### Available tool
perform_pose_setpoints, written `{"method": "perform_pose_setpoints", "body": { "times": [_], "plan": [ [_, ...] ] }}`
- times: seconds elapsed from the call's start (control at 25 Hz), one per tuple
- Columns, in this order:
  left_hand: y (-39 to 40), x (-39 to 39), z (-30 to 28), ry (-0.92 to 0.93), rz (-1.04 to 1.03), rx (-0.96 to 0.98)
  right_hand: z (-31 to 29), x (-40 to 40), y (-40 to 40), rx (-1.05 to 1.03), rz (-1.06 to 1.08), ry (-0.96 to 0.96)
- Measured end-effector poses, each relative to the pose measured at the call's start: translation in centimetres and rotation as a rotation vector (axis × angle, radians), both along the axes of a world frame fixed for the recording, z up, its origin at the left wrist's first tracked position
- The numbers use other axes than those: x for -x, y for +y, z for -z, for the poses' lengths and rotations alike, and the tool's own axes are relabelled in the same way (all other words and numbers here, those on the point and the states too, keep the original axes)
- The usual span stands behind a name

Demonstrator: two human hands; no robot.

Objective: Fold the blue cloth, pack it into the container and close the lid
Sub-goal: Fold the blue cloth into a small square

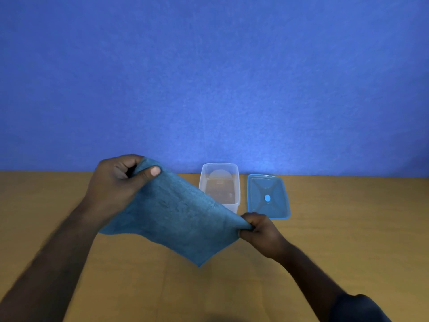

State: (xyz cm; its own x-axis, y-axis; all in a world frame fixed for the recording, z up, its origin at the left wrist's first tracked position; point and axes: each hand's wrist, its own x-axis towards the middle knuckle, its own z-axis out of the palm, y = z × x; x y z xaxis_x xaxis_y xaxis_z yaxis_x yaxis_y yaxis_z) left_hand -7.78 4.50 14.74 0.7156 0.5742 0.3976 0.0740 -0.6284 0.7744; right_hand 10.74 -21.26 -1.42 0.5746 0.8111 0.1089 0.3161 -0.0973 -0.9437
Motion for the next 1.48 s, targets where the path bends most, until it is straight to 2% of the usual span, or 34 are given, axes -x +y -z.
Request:
{"method": "perform_pose_setpoints", "body": {
  "times": [0.12, 0.2, 0.28, 0.32, 0.48, 0.6, 0.68, 0.72, 0.8, 1.0, 1.08, 1.2, 1.32, 1.48],
  "plan": [
    [1.1, -0.1, 0.7, 0.003, -0.08, -0.014, 0.8, -0.8, -0.5, -0.13, 0.08, 0.345],
    [1.8, -0.1, 2.2, 0.081, -0.133, -0.064, 0.7, -1.8, -0.8, -0.259, 0.137, 0.548],
    [1.9, -0.3, 4.7, 0.165, -0.143, -0.08, 0.3, -2.7, -0.9, -0.319, 0.193, 0.691],
    [1.7, -0.3, 6.0, 0.18, -0.138, -0.016, 0.1, -3.0, -1.0, -0.31, 0.231, 0.712],
    [0.1, -0.4, 10.6, 0.192, -0.16, 0.466, 0.2, -3.4, -1.1, -0.115, 0.409, 0.539],
    [-1.0, -0.7, 12.3, 0.208, -0.149, 0.607, 0.4, -3.4, -1.2, -0.071, 0.516, 0.402],
    [-1.2, -0.6, 12.2, 0.228, -0.046, 0.657, 0.3, -3.5, -1.4, -0.057, 0.557, 0.34],
    [-1.2, -0.4, 12.0, 0.267, 0.055, 0.654, 0.2, -3.7, -1.6, -0.048, 0.567, 0.312],
    [-1.3, 0.3, 11.1, 0.396, 0.276, 0.518, -0.2, -4.1, -1.9, -0.033, 0.547, 0.268],
    [-3.5, 0.9, 9.7, 0.748, 0.587, -0.127, -2.3, -5.0, -2.2, -0.014, 0.363, 0.215],
    [-4.6, 0.5, 9.8, 0.909, 0.697, -0.239, -3.0, -5.1, -1.9, 0.032, 0.317, 0.139],
    [-5.4, -0.5, 9.7, 1.066, 0.776, -0.157, -3.2, -5.0, -1.4, 0.077, 0.278, 0.044],
    [-5.6, -1.4, 9.6, 1.131, 0.684, 0.001, -3.2, -4.7, -1.3, 0.076, 0.247, 0.021],
    [-5.4, -2.2, 9.4, 1.032, 0.508, 0.245, -3.1, -3.8, -1.2, 0.1, 0.152, -0.039]
  ]
}}
